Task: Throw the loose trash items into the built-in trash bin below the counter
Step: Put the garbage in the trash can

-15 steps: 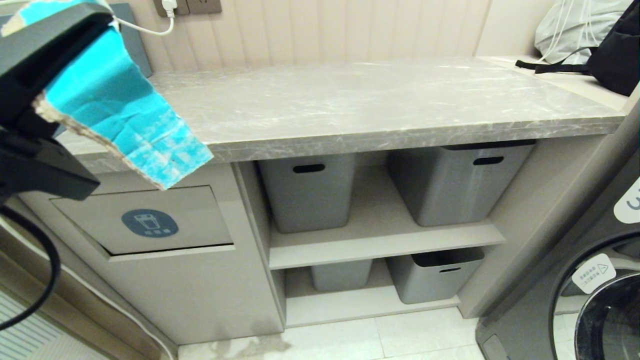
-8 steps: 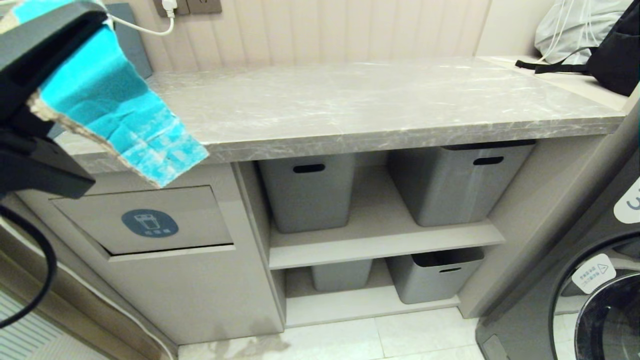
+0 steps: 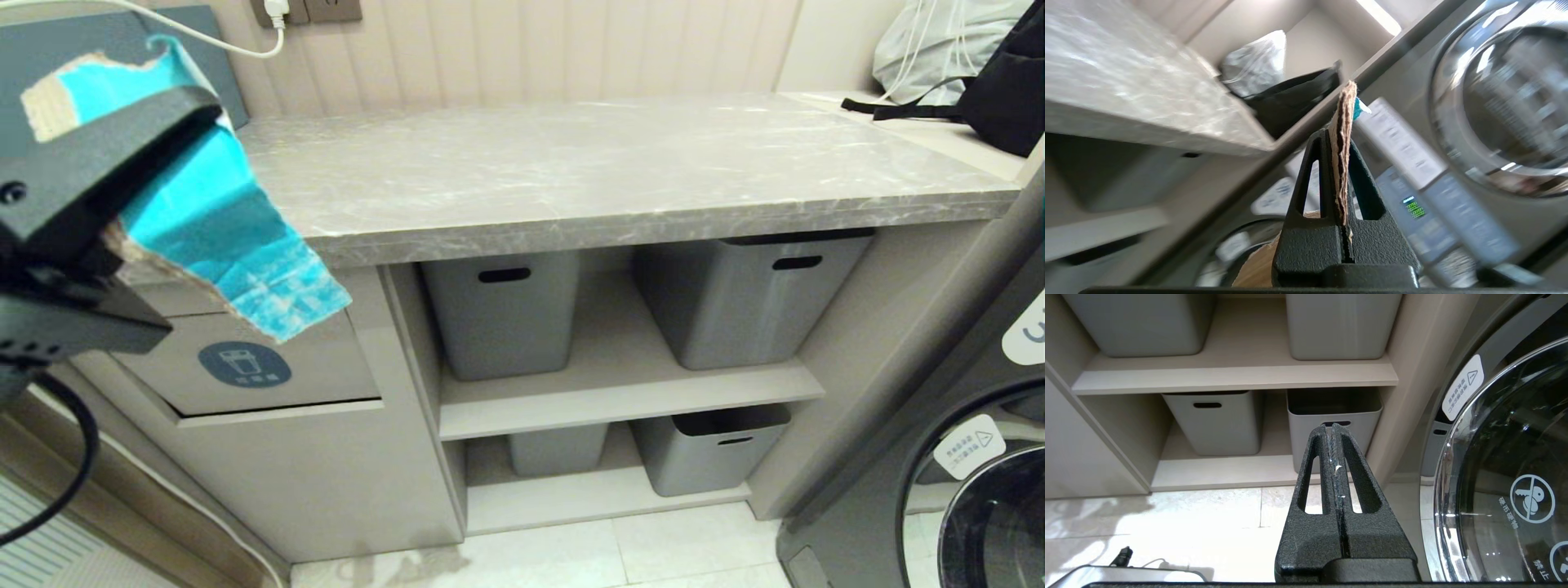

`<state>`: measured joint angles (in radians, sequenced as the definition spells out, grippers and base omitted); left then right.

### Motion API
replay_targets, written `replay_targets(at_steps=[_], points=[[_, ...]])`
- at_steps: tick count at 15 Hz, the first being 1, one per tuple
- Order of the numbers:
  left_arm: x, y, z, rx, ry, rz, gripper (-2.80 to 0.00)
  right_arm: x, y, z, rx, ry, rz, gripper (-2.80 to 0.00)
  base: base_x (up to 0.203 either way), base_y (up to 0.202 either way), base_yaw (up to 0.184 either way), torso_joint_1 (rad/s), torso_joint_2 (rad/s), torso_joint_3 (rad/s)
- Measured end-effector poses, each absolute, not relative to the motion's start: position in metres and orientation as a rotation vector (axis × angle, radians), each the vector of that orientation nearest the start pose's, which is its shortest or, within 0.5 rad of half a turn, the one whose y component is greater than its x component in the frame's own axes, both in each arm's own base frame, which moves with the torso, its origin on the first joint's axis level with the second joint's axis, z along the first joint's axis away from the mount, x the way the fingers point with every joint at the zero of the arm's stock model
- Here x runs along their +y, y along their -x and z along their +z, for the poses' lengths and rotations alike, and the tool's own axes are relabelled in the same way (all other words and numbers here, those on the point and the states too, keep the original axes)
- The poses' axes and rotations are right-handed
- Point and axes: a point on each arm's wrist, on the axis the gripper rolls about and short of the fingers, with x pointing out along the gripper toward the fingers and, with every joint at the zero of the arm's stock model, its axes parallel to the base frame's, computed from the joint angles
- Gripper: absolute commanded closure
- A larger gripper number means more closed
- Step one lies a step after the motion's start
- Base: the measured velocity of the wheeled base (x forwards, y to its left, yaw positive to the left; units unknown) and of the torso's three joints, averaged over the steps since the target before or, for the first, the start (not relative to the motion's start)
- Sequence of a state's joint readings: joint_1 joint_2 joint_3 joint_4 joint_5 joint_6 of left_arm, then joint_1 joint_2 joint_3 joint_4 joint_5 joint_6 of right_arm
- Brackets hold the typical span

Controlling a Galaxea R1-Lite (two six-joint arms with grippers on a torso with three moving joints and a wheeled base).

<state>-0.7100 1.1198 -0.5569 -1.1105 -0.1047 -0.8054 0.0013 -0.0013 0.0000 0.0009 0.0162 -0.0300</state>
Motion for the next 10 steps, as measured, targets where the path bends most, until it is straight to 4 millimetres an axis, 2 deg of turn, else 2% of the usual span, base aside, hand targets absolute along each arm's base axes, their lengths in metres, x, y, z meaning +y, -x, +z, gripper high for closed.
replay_targets(at_steps=[4, 8, 10], points=[[-0.091, -0.102, 0.263, -0.175, 0.702, -0.924, 0.0, 0.0, 0.023, 0.075, -0.001, 0.03, 0.018, 0.0, 0.0, 0.0, 0.0, 0.0, 0.0, 0.0], [-0.077, -0.085, 0.226, -0.071, 0.559, -0.888, 0.0, 0.0, 0.023, 0.075, -0.001, 0.03, 0.018, 0.0, 0.0, 0.0, 0.0, 0.0, 0.0, 0.0], [-0.072, -0.084, 0.212, -0.037, 0.51, -0.85, 0.0, 0.0, 0.023, 0.075, -0.002, 0.03, 0.017, 0.0, 0.0, 0.0, 0.0, 0.0, 0.0, 0.0]])
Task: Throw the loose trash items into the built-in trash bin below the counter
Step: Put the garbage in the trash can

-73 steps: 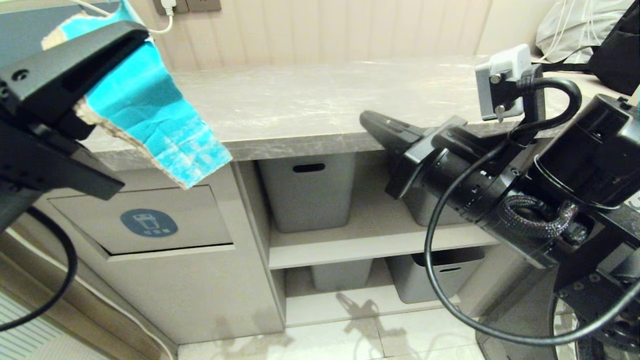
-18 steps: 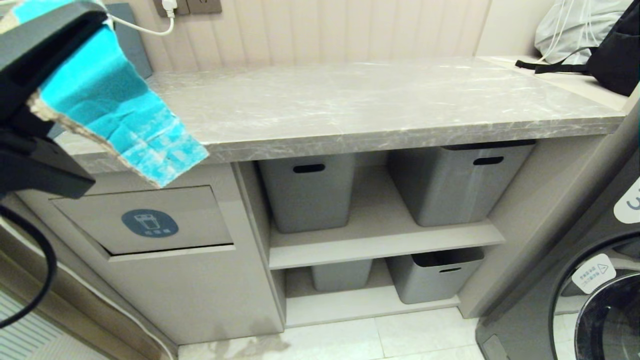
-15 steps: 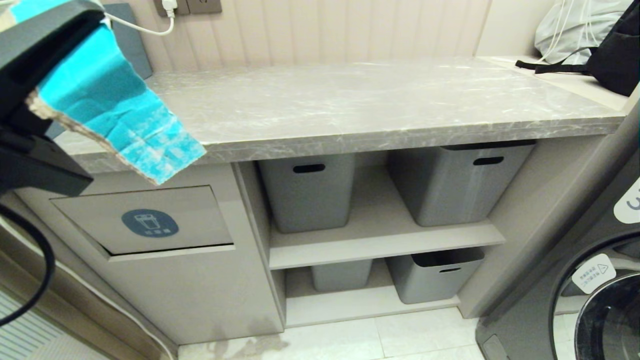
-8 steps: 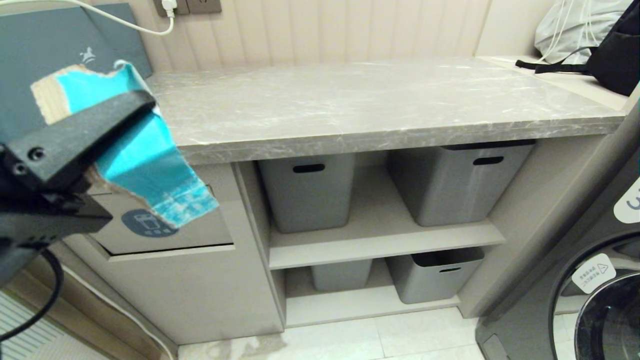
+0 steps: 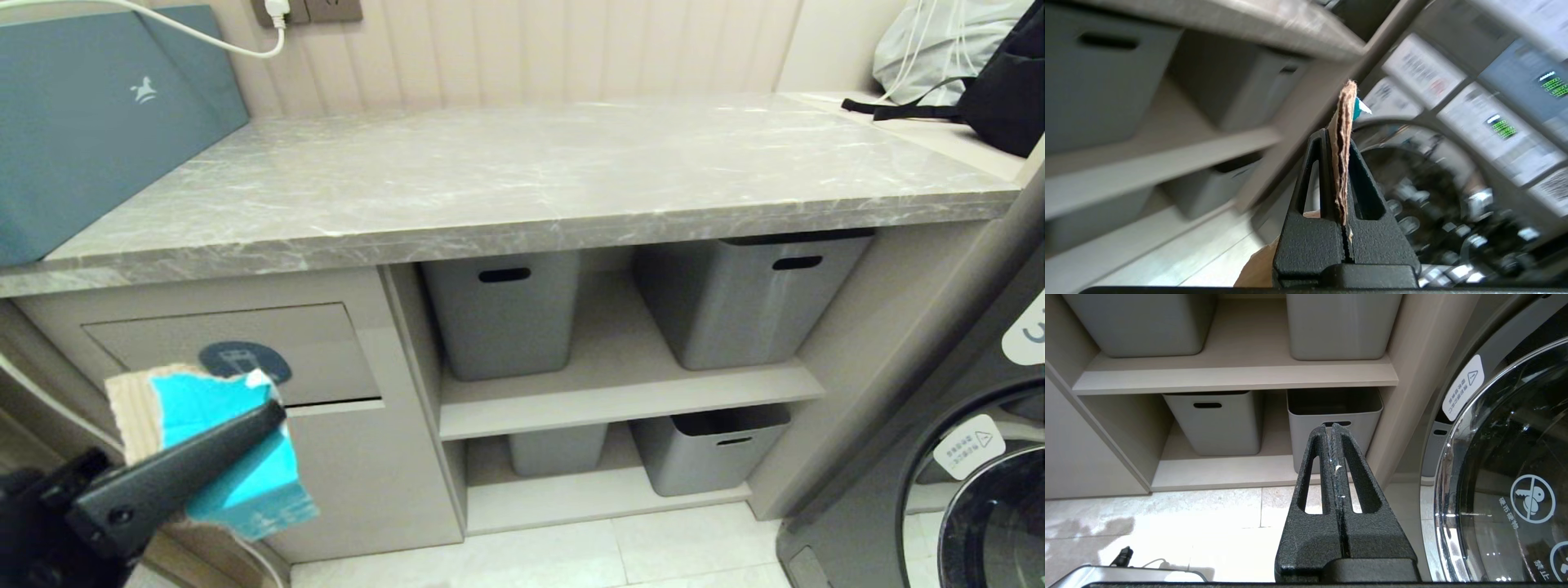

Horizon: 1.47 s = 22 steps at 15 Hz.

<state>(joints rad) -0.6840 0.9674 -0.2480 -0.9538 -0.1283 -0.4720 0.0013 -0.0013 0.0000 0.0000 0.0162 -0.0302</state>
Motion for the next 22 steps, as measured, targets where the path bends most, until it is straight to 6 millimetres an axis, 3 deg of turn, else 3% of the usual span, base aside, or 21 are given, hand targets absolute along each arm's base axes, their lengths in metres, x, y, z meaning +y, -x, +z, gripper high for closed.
replay_targets(at_steps=[6, 9, 13, 22], points=[[-0.053, -0.117, 0.18, 0.06, 0.405, -0.539, 0.0, 0.0, 0.023, 0.075, -0.002, 0.03, 0.018, 0.0, 0.0, 0.0, 0.0, 0.0, 0.0, 0.0], [-0.045, -0.124, 0.156, 0.132, 0.31, -0.435, 0.0, 0.0, 0.023, 0.075, -0.001, 0.03, 0.017, 0.0, 0.0, 0.0, 0.0, 0.0, 0.0, 0.0], [-0.028, -0.147, 0.145, 0.13, 0.258, -0.276, 0.0, 0.0, 0.023, 0.075, -0.002, 0.03, 0.018, 0.0, 0.0, 0.0, 0.0, 0.0, 0.0, 0.0], [-0.003, -0.192, 0.123, 0.098, 0.163, -0.095, 0.0, 0.0, 0.023, 0.075, -0.001, 0.03, 0.018, 0.0, 0.0, 0.0, 0.0, 0.0, 0.0, 0.0]])
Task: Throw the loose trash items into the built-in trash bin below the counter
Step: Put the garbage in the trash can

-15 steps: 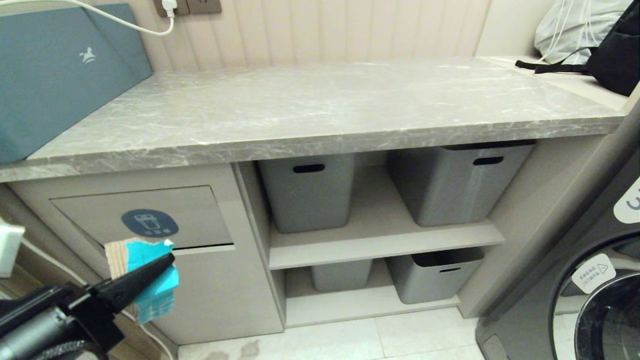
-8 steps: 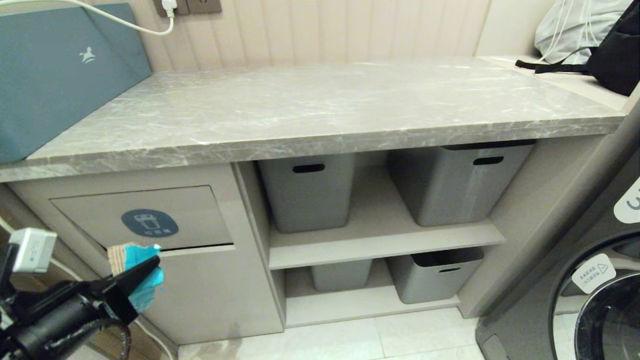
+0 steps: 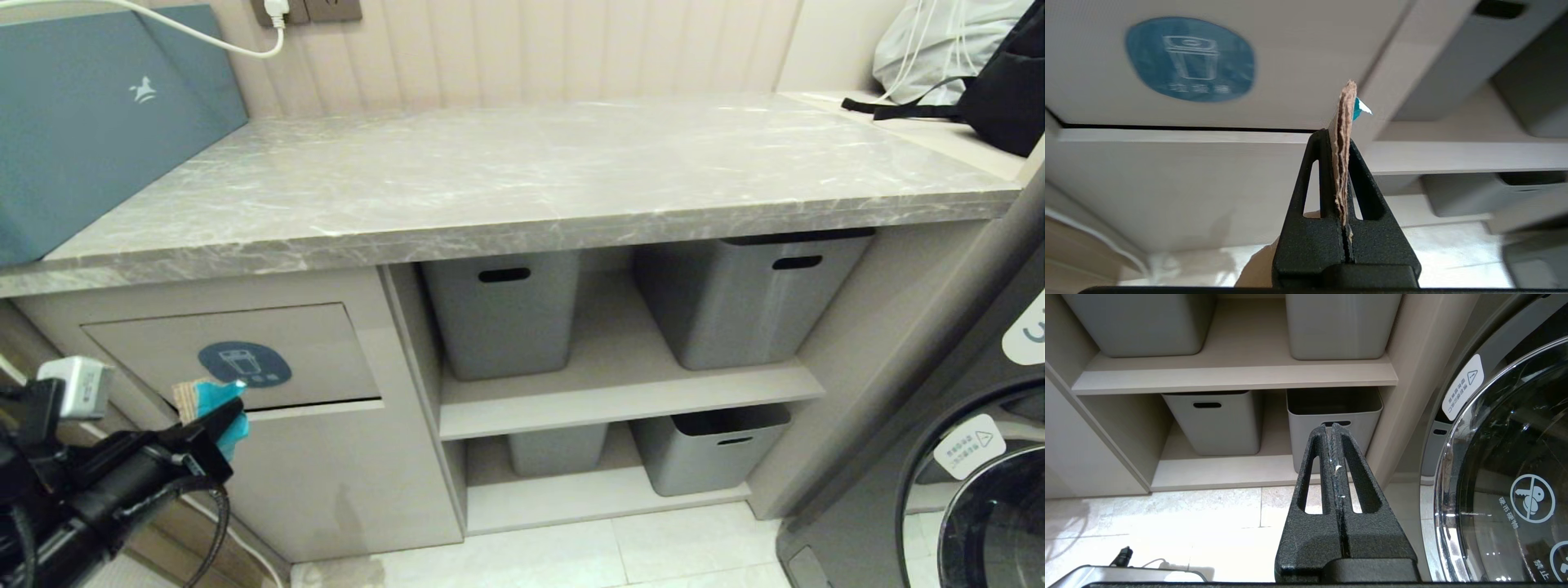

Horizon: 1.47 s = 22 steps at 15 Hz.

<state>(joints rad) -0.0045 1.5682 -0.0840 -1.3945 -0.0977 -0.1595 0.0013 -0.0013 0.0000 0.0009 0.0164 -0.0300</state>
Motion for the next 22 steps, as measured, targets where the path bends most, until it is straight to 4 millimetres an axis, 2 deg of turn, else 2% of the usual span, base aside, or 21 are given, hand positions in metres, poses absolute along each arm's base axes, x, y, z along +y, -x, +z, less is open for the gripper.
replay_targets(at_steps=[5, 9, 13, 22], points=[[0.001, -0.211, 0.107, 0.113, 0.154, -0.073, 0.0, 0.0, 0.023, 0.075, -0.001, 0.03, 0.018, 0.0, 0.0, 0.0, 0.0, 0.0, 0.0, 0.0], [0.01, -0.224, 0.088, 0.192, 0.116, -0.029, 0.0, 0.0, 0.023, 0.075, -0.001, 0.03, 0.018, 0.0, 0.0, 0.0, 0.0, 0.0, 0.0, 0.0], [0.022, -0.247, 0.083, 0.177, 0.065, 0.004, 0.0, 0.0, 0.023, 0.075, -0.001, 0.03, 0.018, 0.0, 0.0, 0.0, 0.0, 0.0, 0.0, 0.0], [0.028, -0.298, 0.071, 0.14, 0.017, 0.005, 0.0, 0.0, 0.023, 0.075, -0.001, 0.03, 0.018, 0.0, 0.0, 0.0, 0.0, 0.0, 0.0, 0.0]])
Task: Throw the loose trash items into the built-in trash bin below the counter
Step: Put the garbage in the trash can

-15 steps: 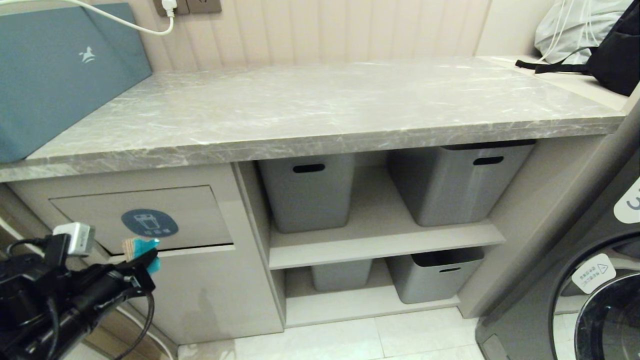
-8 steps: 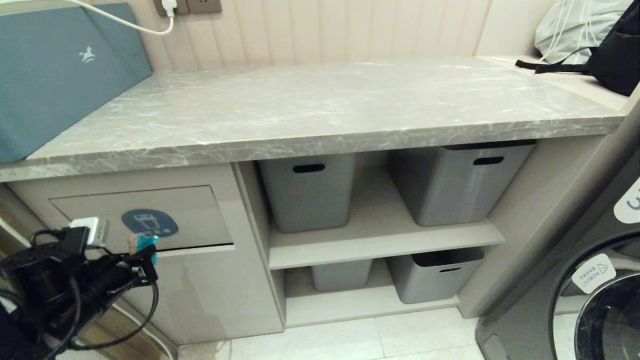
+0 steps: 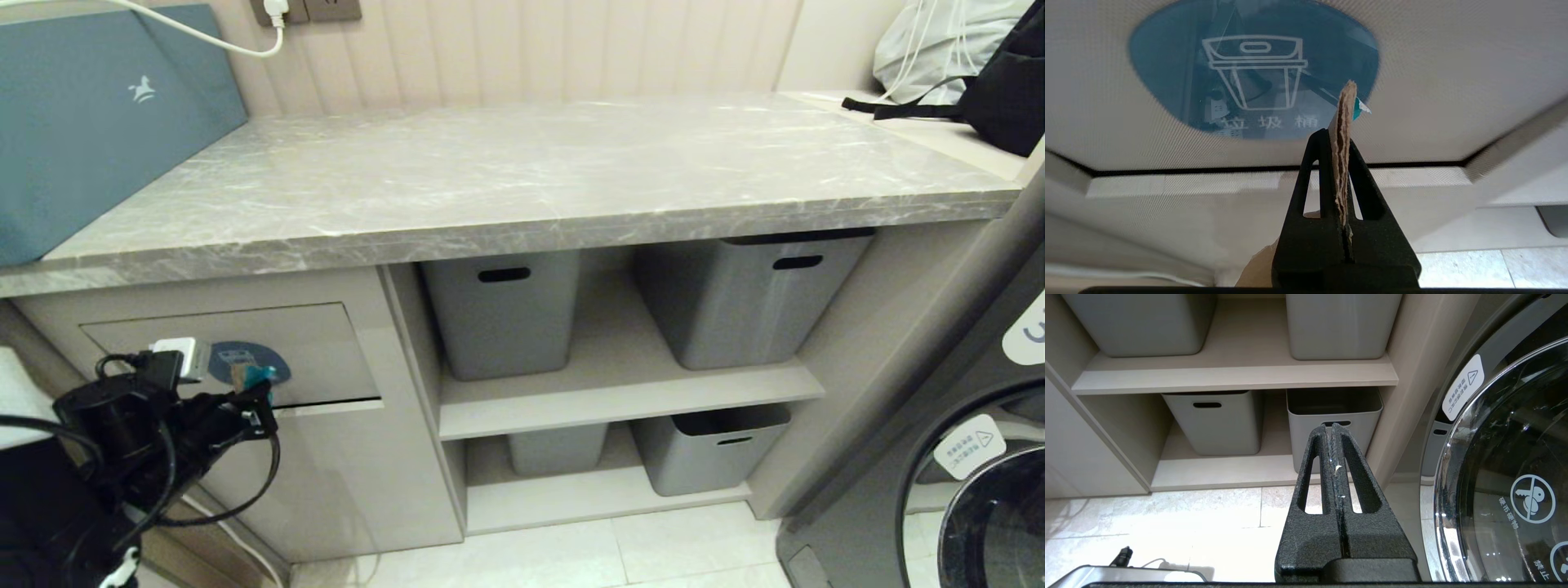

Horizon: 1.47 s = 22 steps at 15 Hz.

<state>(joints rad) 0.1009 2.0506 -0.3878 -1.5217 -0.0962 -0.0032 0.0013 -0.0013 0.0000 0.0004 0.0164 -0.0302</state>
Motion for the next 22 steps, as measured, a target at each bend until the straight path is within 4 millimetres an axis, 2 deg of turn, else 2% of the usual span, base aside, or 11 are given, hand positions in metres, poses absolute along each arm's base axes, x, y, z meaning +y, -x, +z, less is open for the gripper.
replay_targets(at_steps=[9, 15, 22], points=[[0.032, -0.338, 0.053, 0.117, 0.013, 0.002, 0.0, 0.0, 0.023, 0.075, -0.001, 0.03, 0.018, 0.0, 0.0, 0.0, 0.0, 0.0, 0.0, 0.0], [0.036, -0.369, 0.051, 0.045, -0.015, 0.003, 0.0, 0.0, 0.023, 0.075, -0.001, 0.03, 0.018, 0.0, 0.0, 0.0, 0.0, 0.0, 0.0, 0.0], [0.037, -0.39, 0.042, 0.016, -0.084, -0.029, 0.0, 0.0, 0.023, 0.075, -0.001, 0.03, 0.018, 0.0, 0.0, 0.0, 0.0, 0.0, 0.0, 0.0]])
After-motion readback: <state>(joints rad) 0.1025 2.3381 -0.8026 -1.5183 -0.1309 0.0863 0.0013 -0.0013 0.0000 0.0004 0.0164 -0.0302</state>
